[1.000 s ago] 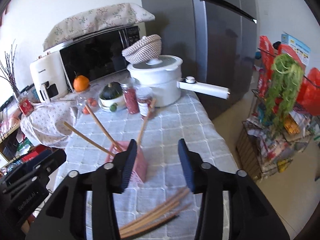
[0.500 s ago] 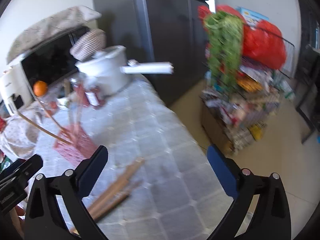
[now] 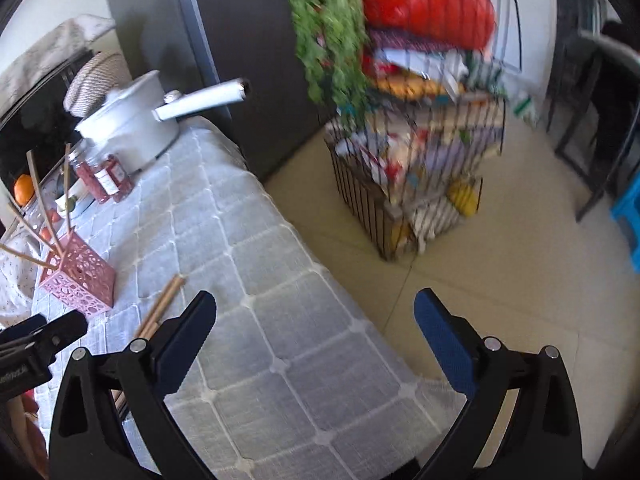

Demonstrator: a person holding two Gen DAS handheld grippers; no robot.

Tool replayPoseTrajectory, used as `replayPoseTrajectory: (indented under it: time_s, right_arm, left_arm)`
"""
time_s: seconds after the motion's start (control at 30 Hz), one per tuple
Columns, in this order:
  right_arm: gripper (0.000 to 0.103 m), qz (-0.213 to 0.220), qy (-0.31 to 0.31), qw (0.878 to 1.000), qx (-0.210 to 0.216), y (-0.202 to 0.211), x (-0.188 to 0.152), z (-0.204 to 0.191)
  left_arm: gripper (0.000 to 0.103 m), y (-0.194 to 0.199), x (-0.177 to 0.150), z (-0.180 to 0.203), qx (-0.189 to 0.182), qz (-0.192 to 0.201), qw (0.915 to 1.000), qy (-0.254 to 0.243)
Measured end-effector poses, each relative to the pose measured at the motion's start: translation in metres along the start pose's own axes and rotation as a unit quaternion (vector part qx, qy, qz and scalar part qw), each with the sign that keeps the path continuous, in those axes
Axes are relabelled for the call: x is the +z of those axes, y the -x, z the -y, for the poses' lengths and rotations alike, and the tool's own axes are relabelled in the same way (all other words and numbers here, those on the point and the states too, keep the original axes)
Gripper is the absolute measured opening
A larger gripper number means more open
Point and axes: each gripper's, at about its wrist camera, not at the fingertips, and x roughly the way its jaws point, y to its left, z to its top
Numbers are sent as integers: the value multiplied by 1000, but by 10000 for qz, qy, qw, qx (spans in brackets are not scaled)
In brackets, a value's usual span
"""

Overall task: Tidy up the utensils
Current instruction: 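Lower the left tool onto the loose chopsticks while the right tool reaches toward them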

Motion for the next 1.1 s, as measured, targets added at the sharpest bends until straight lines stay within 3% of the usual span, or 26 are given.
replayPoseTrajectory:
  time_s: [0.17,0.23,0.3,0.43,0.5,0.77,0.9,1.1]
  right_arm:
    - [97,-209,-311,9990,238,-4,3,12]
    - [97,-381,-330,9981,362,-8,3,12]
    - [97,-540,-351,9969,461,-12,2,13]
    - [97,-729,-424,9944,634,-15,1,14]
    - [97,-824,-486,9928,713,-17,1,15]
    - [97,-960,-540,9907,798,-20,0,15]
    - [97,-1007,-539,9905,771,-23,0,14]
    - [97,-1039,-497,9912,658,-29,1,12]
  left_arm:
    - [87,-38,26,25,73,-644,9971,-410]
    - [76,-60,39,26,153,-1035,9934,-472]
    - [58,-77,48,21,174,-1369,9897,-378]
    - [41,-105,60,7,368,-1788,9829,-230]
    - [33,-113,61,3,448,-1863,9812,-212]
    - [26,-132,60,2,601,-1954,9782,-355]
    - [17,-144,64,4,489,-1964,9789,-279]
    - [13,-142,62,-1,349,-1910,9809,-130]
